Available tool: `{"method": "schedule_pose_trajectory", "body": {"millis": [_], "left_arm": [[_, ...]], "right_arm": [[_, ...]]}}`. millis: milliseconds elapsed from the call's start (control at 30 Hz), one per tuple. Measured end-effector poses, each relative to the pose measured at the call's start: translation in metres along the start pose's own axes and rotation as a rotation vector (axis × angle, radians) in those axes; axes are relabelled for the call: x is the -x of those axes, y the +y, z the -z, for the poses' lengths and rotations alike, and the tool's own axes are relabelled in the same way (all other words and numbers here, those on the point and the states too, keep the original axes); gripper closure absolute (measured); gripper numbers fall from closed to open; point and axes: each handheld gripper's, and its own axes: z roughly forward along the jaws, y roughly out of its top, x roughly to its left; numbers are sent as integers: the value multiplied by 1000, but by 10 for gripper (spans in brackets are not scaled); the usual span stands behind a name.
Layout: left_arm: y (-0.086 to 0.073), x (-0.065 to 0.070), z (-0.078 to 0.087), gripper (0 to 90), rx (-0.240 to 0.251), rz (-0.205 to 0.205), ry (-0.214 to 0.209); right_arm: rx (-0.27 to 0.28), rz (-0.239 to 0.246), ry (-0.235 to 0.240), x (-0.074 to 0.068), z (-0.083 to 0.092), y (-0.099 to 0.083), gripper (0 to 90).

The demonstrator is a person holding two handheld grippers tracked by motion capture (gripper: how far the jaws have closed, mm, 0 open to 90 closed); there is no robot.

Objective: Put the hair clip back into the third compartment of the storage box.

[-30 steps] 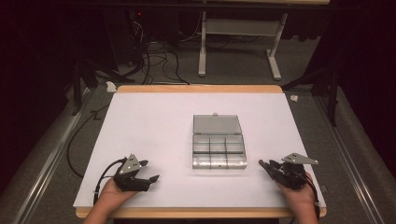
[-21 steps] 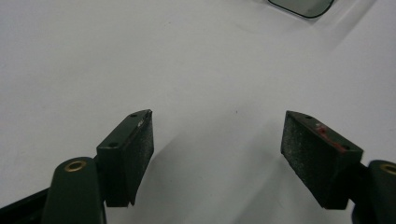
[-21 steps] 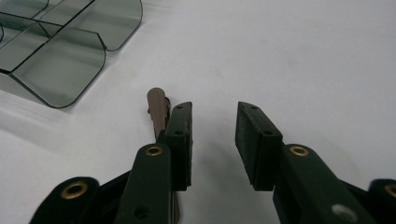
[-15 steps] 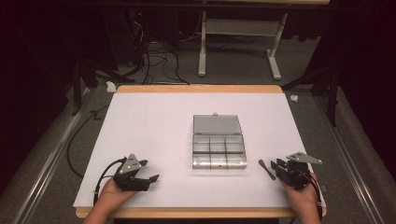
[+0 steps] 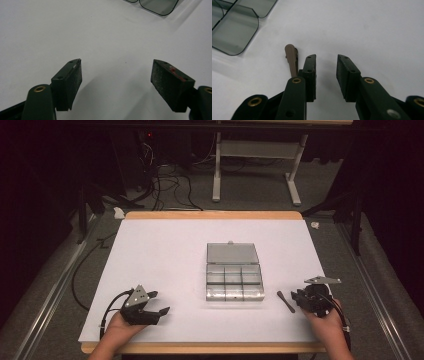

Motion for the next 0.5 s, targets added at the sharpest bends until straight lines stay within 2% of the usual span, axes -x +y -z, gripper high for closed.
{"method": "schedule_pose_trajectory", "body": {"millis": [133, 500], "left_arm": [[0, 1, 0, 254, 4, -3, 1], [0, 1, 0, 253, 3, -10, 3]], "right_arm": [[-60, 5, 32, 0, 1, 3, 694], [-151, 35, 74, -6, 5, 13, 653]]}}
